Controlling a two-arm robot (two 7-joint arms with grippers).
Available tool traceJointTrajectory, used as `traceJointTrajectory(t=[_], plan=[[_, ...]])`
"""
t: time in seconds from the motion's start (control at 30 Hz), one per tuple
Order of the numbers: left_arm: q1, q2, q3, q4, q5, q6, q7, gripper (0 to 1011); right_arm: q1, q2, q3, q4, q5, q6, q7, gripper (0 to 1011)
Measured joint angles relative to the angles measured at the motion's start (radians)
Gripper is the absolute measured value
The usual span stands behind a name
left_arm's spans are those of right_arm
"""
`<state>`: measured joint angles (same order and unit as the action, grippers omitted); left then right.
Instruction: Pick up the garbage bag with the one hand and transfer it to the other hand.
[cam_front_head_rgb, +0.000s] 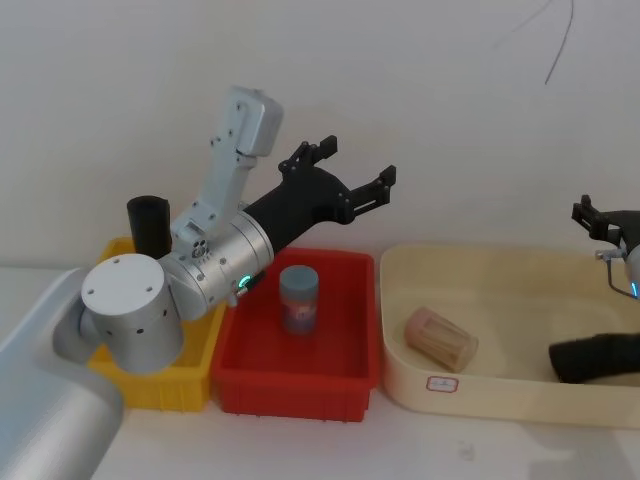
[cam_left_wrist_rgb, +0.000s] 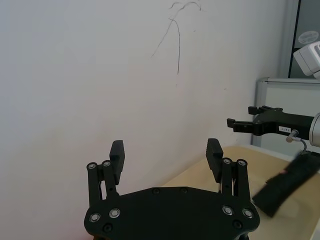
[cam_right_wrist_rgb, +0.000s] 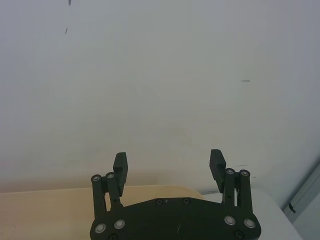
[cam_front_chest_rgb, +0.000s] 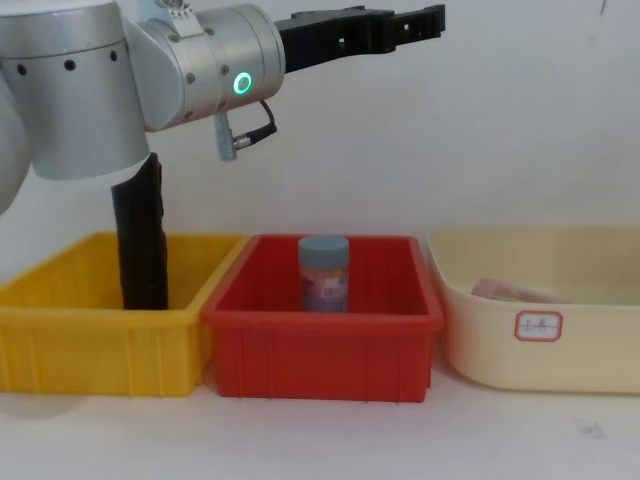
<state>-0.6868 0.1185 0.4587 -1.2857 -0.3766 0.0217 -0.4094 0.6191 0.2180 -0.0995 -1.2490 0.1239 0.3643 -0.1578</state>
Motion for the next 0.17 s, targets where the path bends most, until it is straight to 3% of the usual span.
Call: traceJointTrajectory(t=[0.17], plan=[[0.0,0.0,0.0,0.0,0.0,0.0,0.0,1000,0.0,0.0,0.0,0.0,0.0,0.0,0.0,1000]])
